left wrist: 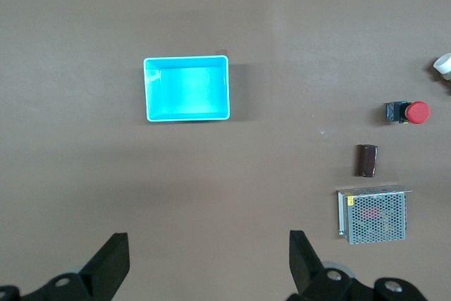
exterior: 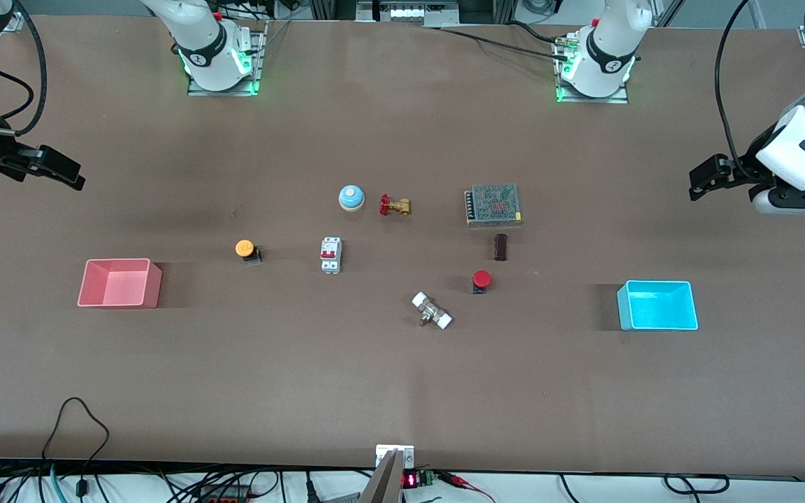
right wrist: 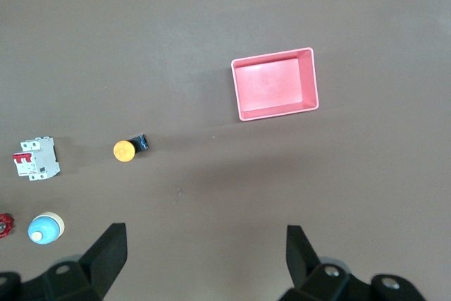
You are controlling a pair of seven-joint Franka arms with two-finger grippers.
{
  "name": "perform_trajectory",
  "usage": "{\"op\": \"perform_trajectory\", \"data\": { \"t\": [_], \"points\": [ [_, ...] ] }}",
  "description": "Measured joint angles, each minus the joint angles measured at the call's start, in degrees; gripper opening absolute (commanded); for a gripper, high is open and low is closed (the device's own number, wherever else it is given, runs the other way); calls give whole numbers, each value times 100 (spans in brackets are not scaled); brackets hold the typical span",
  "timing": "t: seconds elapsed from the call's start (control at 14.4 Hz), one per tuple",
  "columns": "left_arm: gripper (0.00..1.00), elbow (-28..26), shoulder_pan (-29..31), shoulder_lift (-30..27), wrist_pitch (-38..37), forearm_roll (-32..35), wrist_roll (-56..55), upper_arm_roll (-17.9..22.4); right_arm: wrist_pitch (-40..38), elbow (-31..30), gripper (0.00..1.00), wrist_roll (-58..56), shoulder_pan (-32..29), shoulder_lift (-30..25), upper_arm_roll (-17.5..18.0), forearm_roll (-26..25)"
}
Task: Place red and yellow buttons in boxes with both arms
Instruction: 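Reach the right gripper to the yellow button while the left gripper reaches the red button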
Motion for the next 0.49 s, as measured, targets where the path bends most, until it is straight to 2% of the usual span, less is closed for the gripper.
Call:
{"op": "perform_trajectory", "data": {
  "t": [0.49],
  "points": [
    [100, 0, 29, -1, -9, 0, 0, 7, -6, -2, 100, -18, 2, 101, 0, 55]
  ]
}}
